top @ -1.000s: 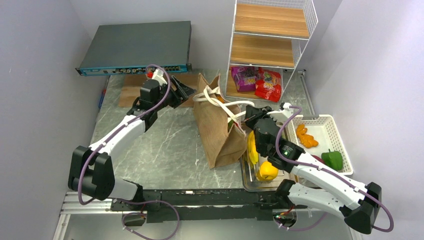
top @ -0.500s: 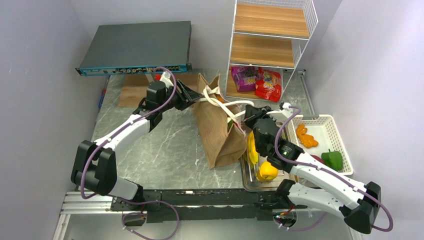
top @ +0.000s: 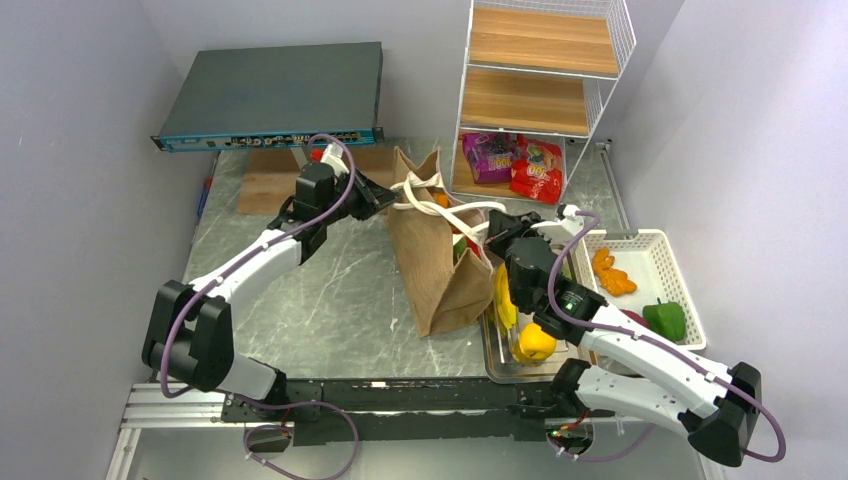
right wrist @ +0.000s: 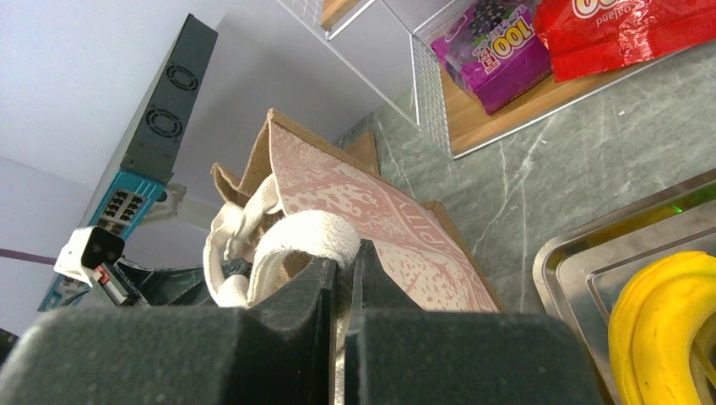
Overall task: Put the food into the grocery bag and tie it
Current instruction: Tie the grocery bag at the center of the board.
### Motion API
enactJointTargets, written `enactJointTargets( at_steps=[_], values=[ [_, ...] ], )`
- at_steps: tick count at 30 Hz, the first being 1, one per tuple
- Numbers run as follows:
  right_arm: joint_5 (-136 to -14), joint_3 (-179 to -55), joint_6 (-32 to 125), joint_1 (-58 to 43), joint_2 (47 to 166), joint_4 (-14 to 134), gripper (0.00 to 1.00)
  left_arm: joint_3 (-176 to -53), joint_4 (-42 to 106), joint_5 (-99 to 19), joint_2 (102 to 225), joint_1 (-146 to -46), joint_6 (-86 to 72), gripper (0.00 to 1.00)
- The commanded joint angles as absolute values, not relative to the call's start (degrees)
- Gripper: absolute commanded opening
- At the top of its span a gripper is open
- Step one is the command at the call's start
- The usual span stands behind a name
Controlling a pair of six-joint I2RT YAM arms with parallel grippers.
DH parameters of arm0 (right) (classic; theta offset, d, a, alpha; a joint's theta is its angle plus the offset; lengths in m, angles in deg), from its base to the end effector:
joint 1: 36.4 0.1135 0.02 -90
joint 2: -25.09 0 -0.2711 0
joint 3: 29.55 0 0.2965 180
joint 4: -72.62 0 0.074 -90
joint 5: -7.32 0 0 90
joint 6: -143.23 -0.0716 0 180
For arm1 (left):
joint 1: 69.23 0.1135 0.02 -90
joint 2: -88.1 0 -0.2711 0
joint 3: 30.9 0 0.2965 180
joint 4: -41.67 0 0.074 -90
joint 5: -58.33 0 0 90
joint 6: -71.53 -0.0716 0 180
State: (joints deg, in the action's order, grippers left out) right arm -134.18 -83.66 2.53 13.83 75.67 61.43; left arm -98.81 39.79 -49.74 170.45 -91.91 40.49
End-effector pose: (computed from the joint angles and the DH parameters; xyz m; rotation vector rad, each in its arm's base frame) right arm 0.2102 0.1650 0.3254 0.6614 1.5502 0.5706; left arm 0.3673 -0.1776 0.2683 -0.4026 2.0061 -1.2395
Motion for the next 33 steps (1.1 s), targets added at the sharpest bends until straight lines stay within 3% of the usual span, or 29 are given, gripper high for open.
enactJointTargets(
  at_steps=[1, 19, 33],
  values=[
    [-134.4, -84.2, 4.0, 14.0, 74.5, 64.1, 0.0, -100.4, 37.8, -44.4, 164.9, -92.0, 34.9, 0.0],
    [-132.3, -90.6, 6.4, 14.1, 76.8, 64.5, 0.0, -108.6, 12.0, -20.0, 138.0, -92.0, 6.1, 0.0],
    [-139.3, -90.5, -10.6, 14.0, 77.9, 48.5, 0.0, -99.0, 12.8, -5.0, 130.1, -90.4, -8.4, 0.0]
  ],
)
